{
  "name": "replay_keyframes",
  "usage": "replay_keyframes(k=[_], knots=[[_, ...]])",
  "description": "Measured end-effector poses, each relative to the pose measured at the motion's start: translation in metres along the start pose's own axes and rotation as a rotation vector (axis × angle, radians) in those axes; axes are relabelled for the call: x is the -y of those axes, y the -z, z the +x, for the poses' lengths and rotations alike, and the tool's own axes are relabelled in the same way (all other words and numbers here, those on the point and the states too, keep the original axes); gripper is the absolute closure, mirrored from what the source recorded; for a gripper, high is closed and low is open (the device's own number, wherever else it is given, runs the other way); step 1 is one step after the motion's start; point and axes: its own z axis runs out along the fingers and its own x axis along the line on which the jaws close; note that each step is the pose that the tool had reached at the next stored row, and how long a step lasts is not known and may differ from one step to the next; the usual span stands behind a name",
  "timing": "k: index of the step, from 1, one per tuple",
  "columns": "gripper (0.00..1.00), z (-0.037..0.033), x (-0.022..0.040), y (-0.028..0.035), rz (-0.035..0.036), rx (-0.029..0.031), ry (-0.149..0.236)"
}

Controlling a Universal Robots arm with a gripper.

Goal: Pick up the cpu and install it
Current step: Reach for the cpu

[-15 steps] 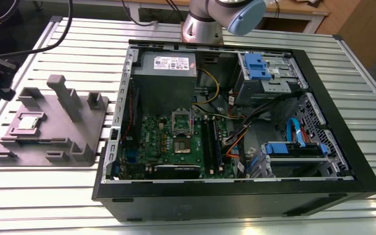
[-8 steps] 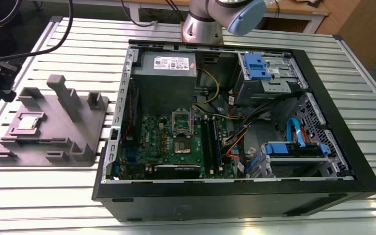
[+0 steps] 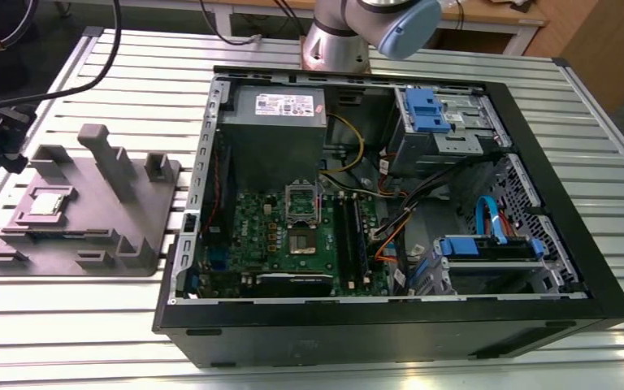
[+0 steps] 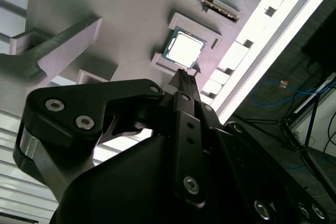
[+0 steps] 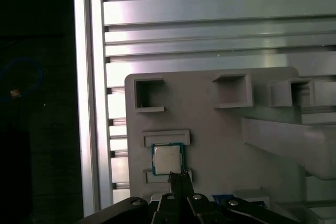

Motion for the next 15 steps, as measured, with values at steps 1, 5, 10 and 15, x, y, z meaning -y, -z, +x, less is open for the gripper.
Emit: replay_keyframes(k=[1,5,10,15], knots=[[0.90,0.0001,0.0003,-0.0012,0.0001,-0.0006,0.000],[0.90,0.0002,0.0007,-0.0053,0.0002,-0.0018,0.000],[0.90,0.0004,0.0008,-0.0071,0.0005,-0.0025,0.000],[0.90,0.0006,0.0008,-0.0077,0.0002,-0.0021,0.000]])
